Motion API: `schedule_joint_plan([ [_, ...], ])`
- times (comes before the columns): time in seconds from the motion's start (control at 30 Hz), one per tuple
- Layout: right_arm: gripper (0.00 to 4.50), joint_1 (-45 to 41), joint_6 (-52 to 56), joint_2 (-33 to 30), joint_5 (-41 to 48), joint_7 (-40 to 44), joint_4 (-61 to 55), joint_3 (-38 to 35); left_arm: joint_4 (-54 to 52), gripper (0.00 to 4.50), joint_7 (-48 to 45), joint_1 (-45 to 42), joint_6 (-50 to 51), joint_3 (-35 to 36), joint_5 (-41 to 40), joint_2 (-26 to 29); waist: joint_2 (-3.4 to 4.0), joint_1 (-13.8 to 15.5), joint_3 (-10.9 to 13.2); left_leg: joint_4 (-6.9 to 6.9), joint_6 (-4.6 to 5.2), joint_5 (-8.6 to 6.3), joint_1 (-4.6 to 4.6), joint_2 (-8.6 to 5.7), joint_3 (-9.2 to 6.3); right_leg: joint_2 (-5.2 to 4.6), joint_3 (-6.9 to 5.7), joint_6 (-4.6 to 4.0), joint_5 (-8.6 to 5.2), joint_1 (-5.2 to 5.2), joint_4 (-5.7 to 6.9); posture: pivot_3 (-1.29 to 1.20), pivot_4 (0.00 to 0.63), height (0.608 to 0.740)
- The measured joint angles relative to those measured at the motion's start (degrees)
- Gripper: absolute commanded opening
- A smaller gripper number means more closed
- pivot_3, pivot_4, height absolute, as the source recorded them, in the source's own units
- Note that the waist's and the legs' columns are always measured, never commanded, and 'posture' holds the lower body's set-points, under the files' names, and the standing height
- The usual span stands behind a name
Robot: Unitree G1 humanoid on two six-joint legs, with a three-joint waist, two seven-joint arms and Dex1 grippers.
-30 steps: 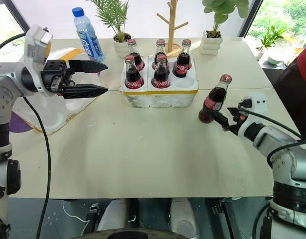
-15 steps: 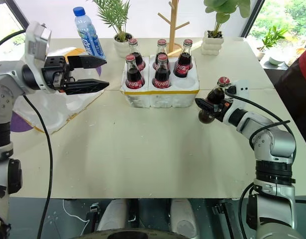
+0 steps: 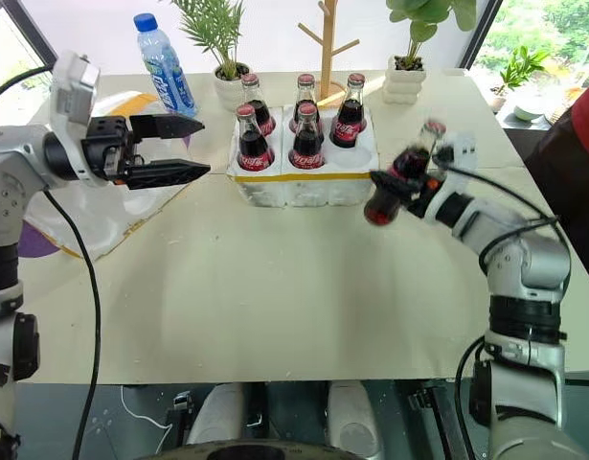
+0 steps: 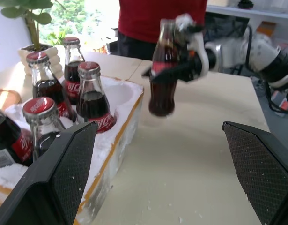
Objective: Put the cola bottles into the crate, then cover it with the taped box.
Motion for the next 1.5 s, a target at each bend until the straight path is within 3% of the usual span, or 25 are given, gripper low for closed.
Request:
schedule_joint_plan([
  [0.2,2.81,-14.1,-5.9,1.1,-4.5,3.9,10.4,5.3,-1.4,4.5,2.3,1.7,0.2,2.6,-0.7,0.7,0.0,0.1,0.0,-0.01,0.01,0.0,-0.02,0.0,0.04,-0.03,0.0,0.0,0.0,0.01,-0.03,0.0,0.15,0.74],
  [0.33,2.81,-18.7,-11.4,3.7,-9.3,6.2,20.4,9.3,-3.4,4.5,3.9,3.3,0.9,4.1,-1.4,1.2,0.0,0.3,0.0,-0.01,0.0,0.0,-0.06,0.0,0.03,-0.04,-0.01,0.0,0.0,0.0,-0.05,0.0,0.15,0.74],
  [0.83,2.81,-21.9,-24.6,9.1,-17.9,5.4,39.0,10.4,-7.0,4.5,8.2,6.9,2.2,6.5,-4.6,2.1,0.0,0.1,0.0,-0.02,-0.28,0.16,-0.09,0.0,0.06,-0.08,-0.02,0.0,0.0,-0.04,-0.08,0.0,0.15,0.74],
  [0.97,2.81,-21.0,-26.0,9.8,-19.4,5.4,39.3,10.6,-7.0,4.5,8.4,6.9,2.2,6.8,-5.0,2.5,0.0,0.1,0.0,-0.05,-0.28,0.16,-0.09,0.0,0.05,-0.08,-0.02,0.0,0.0,-0.04,-0.08,0.0,0.15,0.74],
  [1.03,3.89,-19.6,-26.0,10.6,-19.7,5.3,38.8,10.6,-7.0,4.5,8.4,6.9,2.2,6.8,-5.0,2.7,0.0,0.1,0.0,-0.04,-0.29,0.16,-0.08,0.0,0.07,-0.08,-0.02,0.0,0.0,-0.04,-0.08,0.0,0.15,0.74],
  [1.1,4.47,-18.0,-26.1,11.4,-19.7,5.2,37.2,10.5,-7.0,4.5,8.3,7.0,2.2,6.8,-5.0,2.8,0.0,0.1,0.0,-0.04,-0.3,0.17,-0.08,0.0,0.07,-0.08,-0.02,0.0,0.0,-0.04,-0.07,0.0,0.15,0.74],
  [1.33,4.47,-13.6,-21.4,10.3,-19.0,4.9,27.9,9.7,-8.5,4.5,7.9,9.0,2.4,7.1,-5.2,4.8,-0.01,0.1,0.0,-0.04,-0.32,0.18,-0.05,0.01,0.06,-0.09,-0.02,0.0,0.0,-0.02,-0.05,0.0,0.15,0.74],
  [1.5,4.47,-11.2,-10.5,2.5,-13.6,11.6,14.9,9.4,-9.7,4.5,5.8,13.4,4.8,12.7,-7.2,12.4,0.0,-0.1,0.0,-0.06,-0.27,0.15,-0.06,0.02,0.06,-0.08,-0.01,-0.01,0.0,-0.05,-0.08,0.0,0.15,0.74],
])
